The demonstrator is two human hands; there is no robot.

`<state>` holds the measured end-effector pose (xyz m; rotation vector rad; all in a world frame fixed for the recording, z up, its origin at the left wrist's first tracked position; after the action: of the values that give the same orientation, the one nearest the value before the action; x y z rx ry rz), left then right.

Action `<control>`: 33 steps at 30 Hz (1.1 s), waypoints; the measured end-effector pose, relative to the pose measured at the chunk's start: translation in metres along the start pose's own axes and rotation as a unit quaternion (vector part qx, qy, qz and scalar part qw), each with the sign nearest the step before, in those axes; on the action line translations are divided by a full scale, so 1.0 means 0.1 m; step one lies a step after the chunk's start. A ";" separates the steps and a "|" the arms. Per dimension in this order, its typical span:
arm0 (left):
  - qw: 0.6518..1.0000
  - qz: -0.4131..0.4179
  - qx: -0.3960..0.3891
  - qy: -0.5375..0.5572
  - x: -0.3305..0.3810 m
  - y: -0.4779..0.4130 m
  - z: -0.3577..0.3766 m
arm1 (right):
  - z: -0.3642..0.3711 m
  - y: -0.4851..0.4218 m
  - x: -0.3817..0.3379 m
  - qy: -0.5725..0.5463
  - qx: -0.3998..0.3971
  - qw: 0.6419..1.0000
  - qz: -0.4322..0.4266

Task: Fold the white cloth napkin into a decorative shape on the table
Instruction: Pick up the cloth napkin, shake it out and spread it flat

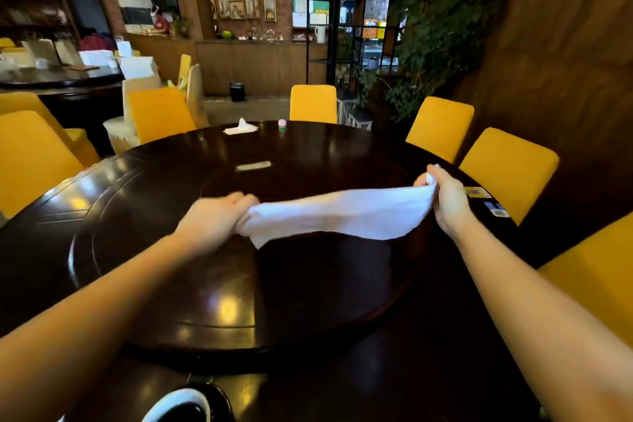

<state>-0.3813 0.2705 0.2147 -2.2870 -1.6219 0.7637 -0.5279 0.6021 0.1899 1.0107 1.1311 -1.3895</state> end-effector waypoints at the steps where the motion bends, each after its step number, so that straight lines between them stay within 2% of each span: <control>1: 1.000 0.016 -0.017 -0.007 0.15 0.17 0.11 | -0.12 0.09 0.17 0.010 0.013 1.000 0.009; 5: 0.995 0.060 -0.083 -0.003 0.79 0.84 0.60 | -0.68 0.59 0.86 0.092 0.091 0.990 0.060; 8: 0.975 0.117 -0.189 -0.004 1.37 1.31 1.00 | -1.10 1.10 1.44 0.129 0.131 0.973 0.137; 11: 0.953 0.121 -0.276 0.020 1.86 1.75 1.29 | -1.40 1.52 1.85 0.233 0.105 0.954 0.160; 14: 0.894 0.097 -0.433 0.067 2.24 2.24 1.56 | -1.69 1.81 2.12 0.347 0.054 0.926 0.140; 19: 0.855 0.142 -0.492 0.084 2.69 2.64 1.58 | -2.23 2.16 2.41 0.479 0.006 0.864 0.154; 21: 0.853 0.161 -0.490 0.075 2.78 2.74 1.57 | -2.34 2.27 2.41 0.514 -0.016 0.846 0.143; 23: 0.869 0.168 -0.454 0.100 2.84 2.78 1.53 | -2.40 2.39 2.34 0.549 -0.029 0.822 0.147; 25: 0.912 0.155 -0.356 0.132 2.85 2.69 1.42 | -2.39 2.45 2.18 0.611 0.014 0.783 0.118; 27: 0.943 0.096 -0.267 0.175 2.78 2.56 1.37 | -2.04 2.45 2.05 0.622 0.026 0.781 0.037; 29: 0.947 -0.024 -0.226 0.227 2.64 2.43 1.46 | -1.39 2.51 2.22 0.595 -0.054 0.802 -0.021; 30: 0.941 -0.091 -0.231 0.230 2.58 2.41 1.55 | -0.99 2.60 2.40 0.581 -0.120 0.804 -0.037; 32: 0.922 -0.191 -0.264 0.210 2.52 2.50 1.75 | -0.25 2.93 2.86 0.586 -0.262 0.767 -0.006; 33: 0.917 -0.216 -0.276 0.189 2.52 2.59 1.83 | 0.04 3.09 3.02 0.604 -0.299 0.739 -0.004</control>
<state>-0.2080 0.3919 -0.1306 -2.0629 -2.2114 -0.2635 -0.2549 0.5305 -0.1370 1.3931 2.3081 -0.0953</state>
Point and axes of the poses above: each hand's wrist, its own y-axis away from the middle knuckle, its own z-axis out of the palm, x = y × z, the point moved 10 cm from there along -y, towards the middle knuckle, and after that the axes turned 5 degrees about -y, right-handed, at the moved point
